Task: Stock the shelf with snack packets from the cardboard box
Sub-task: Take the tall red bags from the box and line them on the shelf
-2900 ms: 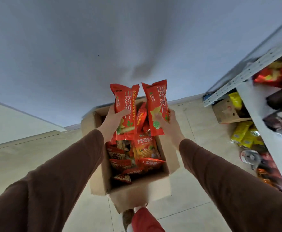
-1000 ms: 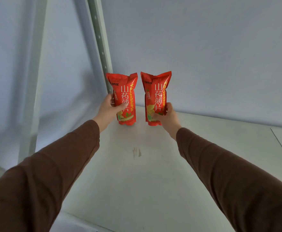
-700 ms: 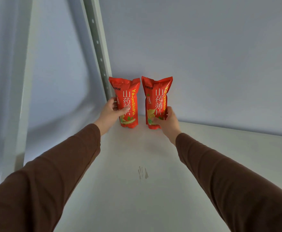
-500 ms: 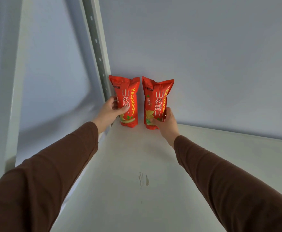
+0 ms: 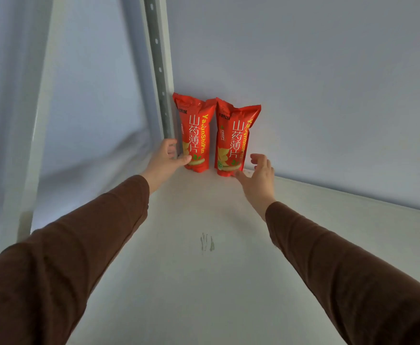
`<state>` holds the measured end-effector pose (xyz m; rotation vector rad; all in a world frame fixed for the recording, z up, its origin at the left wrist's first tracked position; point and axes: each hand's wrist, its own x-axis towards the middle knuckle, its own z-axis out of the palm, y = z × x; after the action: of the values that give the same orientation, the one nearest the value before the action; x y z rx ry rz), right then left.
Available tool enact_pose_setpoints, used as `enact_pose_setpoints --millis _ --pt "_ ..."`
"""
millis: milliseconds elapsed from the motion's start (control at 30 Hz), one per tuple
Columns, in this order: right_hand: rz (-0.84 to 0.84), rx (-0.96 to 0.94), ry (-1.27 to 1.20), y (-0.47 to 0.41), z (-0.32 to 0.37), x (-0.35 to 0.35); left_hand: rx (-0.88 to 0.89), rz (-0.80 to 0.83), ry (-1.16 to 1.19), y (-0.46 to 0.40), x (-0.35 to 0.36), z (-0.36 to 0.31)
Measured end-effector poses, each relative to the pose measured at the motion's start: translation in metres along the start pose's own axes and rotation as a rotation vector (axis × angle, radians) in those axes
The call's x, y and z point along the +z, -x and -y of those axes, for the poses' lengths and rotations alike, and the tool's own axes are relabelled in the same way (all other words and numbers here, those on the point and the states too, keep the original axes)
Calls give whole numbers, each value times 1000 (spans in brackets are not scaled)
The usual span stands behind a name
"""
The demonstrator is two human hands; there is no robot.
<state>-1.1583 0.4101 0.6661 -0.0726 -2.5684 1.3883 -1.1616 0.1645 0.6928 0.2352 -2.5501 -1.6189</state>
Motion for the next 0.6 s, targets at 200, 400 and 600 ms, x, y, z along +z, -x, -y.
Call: enact_pose_setpoints --millis 200,400,600 --pt "270 -320 385 42 3 -33 144 -97 -436 79 7 3" --pt "487 -576 438 108 0 -59 71 -160 -690 208 16 5" --pt "681 -761 349 203 4 -82 -92 -295 -701 364 21 7"
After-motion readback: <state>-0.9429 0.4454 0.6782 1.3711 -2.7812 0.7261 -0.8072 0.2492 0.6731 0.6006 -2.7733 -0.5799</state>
